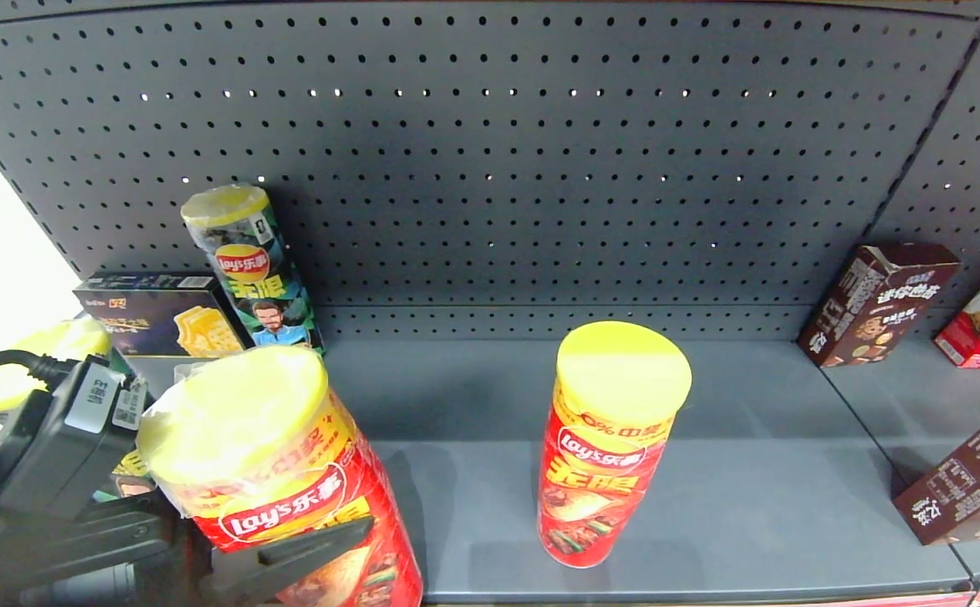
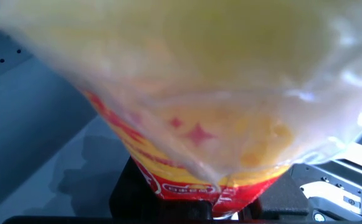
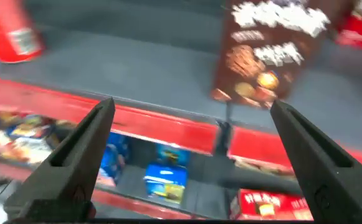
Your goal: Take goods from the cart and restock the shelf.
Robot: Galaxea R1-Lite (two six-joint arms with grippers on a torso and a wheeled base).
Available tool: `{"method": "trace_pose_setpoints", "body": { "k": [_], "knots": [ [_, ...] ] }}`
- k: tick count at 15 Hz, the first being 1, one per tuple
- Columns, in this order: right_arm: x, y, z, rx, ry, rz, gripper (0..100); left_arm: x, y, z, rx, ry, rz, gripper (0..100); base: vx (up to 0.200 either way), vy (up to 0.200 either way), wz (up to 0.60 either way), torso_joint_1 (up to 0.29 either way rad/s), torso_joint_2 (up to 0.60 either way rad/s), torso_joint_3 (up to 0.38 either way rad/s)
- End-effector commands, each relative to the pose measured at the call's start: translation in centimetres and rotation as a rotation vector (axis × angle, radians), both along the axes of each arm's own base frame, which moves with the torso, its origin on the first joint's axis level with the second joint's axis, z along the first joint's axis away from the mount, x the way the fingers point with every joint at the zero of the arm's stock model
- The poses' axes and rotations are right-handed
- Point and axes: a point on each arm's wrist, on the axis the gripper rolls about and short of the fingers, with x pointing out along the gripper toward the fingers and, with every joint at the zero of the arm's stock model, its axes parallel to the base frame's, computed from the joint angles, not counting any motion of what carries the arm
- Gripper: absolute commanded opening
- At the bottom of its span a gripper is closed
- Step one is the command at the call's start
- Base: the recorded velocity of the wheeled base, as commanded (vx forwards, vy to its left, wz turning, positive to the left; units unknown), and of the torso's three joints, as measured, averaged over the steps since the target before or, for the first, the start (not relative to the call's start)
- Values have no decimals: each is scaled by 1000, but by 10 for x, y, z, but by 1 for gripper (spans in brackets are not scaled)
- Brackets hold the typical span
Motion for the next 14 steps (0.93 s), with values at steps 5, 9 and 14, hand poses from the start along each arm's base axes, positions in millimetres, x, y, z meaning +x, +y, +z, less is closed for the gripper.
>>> {"method": "trace_pose_setpoints", "body": {
  "k": [5, 9, 14],
  "knots": [
    [3, 2, -12, 0, -4, 44, 100, -1, -1, -1, 0, 2, -8, 0, 0, 0, 0, 0, 0, 0],
    [3, 7, -13, -33, -55, 235, 100, -3, -5, 1, -2, -3, -37, 0, 0, 0, 0, 0, 0, 0],
    [3, 7, -13, -17, -50, 243, 100, -5, -4, -2, 1, 3, -37, 0, 0, 0, 0, 0, 0, 0]
  ]
}}
